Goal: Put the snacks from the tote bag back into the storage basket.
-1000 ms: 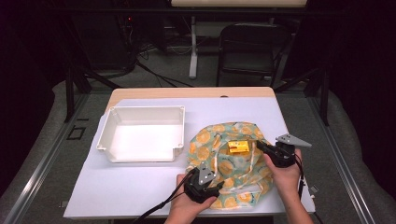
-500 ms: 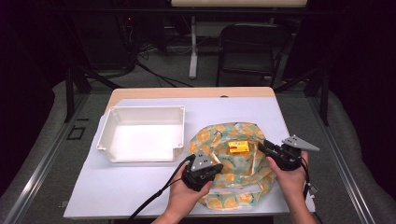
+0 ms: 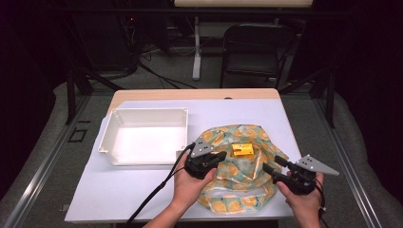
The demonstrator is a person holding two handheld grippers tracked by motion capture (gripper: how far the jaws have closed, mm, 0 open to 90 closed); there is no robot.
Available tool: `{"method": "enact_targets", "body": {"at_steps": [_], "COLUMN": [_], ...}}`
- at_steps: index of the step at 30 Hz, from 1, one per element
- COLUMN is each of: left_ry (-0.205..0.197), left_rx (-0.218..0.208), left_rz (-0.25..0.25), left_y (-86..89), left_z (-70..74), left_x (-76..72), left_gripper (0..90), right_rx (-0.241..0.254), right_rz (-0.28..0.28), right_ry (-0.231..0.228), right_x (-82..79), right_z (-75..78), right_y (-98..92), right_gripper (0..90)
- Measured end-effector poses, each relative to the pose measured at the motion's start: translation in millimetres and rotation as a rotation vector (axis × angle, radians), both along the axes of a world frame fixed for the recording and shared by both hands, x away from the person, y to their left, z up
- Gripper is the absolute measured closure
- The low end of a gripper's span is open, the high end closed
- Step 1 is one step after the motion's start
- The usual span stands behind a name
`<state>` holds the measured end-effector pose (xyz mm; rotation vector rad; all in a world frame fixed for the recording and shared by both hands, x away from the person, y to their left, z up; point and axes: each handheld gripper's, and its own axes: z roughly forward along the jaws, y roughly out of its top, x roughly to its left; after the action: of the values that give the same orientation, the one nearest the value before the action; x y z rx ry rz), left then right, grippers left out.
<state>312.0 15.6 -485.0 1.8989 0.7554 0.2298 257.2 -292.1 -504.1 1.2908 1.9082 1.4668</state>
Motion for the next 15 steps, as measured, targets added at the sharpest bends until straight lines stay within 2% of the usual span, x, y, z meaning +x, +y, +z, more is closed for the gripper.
{"method": "enact_targets", "body": {"at_steps": [4, 5, 8, 11, 15], "left_ry": [0.008, 0.008, 0.012, 0.016, 0.014], "left_rx": [-0.023, -0.029, -0.044, -0.062, -0.071], "left_rz": [0.013, 0.018, 0.026, 0.039, 0.042], "left_y": [-1.5, -1.8, -2.4, -2.1, -1.0], "left_z": [3.4, 4.3, 6.2, 8.9, 12.0], "left_x": [6.2, 8.1, 11.3, 16.9, 19.4], "left_gripper": [90.0, 90.0, 90.0, 90.0, 90.0], "right_rx": [-0.056, -0.054, -0.056, -0.1, -0.16], "right_rz": [0.122, 0.139, 0.163, 0.204, 0.235], "right_ry": [0.01, 0.012, 0.025, 0.045, 0.053], "right_x": [-5.6, -4.6, -1.8, 1.4, 0.7], "right_z": [-7.0, -8.7, -12.4, -22.3, -27.8], "right_y": [23.1, 27.3, 30.6, 37.6, 48.7], "right_gripper": [32.6, 32.0, 31.9, 31.8, 35.0]}}
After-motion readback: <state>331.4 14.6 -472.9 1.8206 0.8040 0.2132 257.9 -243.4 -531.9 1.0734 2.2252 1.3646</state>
